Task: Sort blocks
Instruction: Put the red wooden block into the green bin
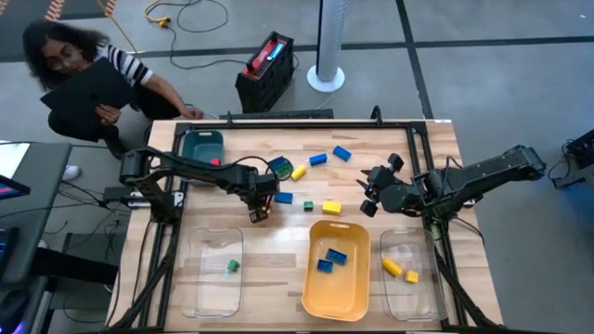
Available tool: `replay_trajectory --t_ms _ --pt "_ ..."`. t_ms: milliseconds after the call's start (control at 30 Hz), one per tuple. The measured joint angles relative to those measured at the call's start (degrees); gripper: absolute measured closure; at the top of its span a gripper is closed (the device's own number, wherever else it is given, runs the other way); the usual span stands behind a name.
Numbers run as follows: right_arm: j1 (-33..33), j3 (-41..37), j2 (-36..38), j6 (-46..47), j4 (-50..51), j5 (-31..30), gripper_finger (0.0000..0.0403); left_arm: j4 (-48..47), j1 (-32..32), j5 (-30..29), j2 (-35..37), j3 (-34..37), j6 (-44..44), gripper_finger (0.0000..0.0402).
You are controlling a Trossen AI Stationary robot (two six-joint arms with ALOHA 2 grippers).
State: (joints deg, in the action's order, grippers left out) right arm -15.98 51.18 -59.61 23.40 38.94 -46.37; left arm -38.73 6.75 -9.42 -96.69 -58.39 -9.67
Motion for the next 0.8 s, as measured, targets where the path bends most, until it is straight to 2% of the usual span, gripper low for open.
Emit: replay_trajectory --t_ms 267,433,600,800 --pt "0.0 0.0 0.0 0.1 0.1 0.0 0.0251 -5.0 -0.5 -0.5 1.7 -5.7 0.4 0.0333" --pt "-0.6 0.0 0.0 0.4 0.5 0.0 0.0251 -10.9 0.7 -4.3 6.4 -9.3 1.5 0.0333" --pt "-1.9 0.0 0.0 0.6 0.9 0.0 0.0251 -14.7 5.9 -6.4 14.7 -7.9 1.3 0.0333" --pt "-2.0 0.0 0.0 1.0 0.9 0.0 0.0251 -17.5 17.3 -8.0 25.4 -0.2 0.8 0.0333"
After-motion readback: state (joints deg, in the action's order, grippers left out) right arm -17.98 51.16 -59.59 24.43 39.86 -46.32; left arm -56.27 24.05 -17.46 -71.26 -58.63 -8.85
